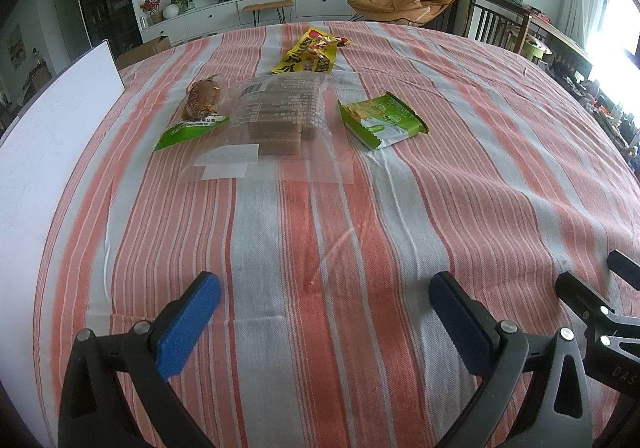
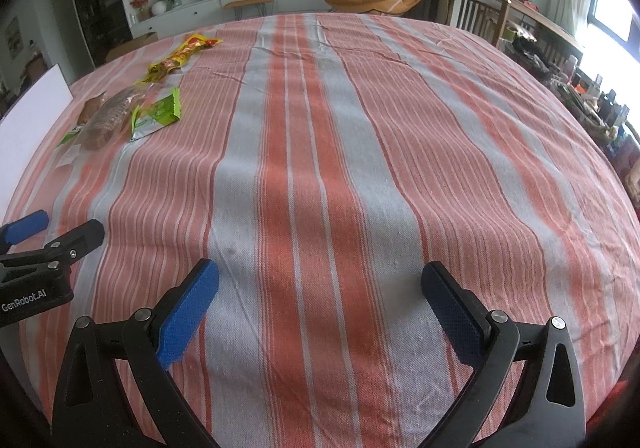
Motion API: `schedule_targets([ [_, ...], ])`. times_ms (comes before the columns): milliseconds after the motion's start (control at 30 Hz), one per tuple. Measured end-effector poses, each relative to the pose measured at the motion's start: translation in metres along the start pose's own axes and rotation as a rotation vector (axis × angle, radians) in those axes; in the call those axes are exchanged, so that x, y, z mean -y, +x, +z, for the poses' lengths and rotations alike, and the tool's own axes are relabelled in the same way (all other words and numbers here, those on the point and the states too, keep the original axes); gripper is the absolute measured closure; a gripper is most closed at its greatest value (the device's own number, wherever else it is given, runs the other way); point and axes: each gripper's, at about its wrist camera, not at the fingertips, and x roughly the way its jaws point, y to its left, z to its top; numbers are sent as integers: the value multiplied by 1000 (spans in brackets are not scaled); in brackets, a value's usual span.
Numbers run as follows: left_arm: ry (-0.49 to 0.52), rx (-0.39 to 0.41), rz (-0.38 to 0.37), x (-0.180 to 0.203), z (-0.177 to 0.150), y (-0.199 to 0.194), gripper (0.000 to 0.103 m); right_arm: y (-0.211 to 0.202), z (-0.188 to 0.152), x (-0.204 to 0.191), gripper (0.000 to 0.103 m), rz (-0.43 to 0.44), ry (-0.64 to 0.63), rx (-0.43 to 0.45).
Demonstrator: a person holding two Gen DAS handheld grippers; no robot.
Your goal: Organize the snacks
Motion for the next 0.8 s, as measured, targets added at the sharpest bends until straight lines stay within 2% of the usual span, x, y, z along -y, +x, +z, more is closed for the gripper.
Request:
schedule_targets([
  [433, 0, 1, 0, 1, 0, 0, 0, 0, 0, 0, 0, 1, 0, 1],
  [800, -3, 0, 0, 1, 0, -1, 0, -3, -5, 4, 0, 58, -73, -5],
])
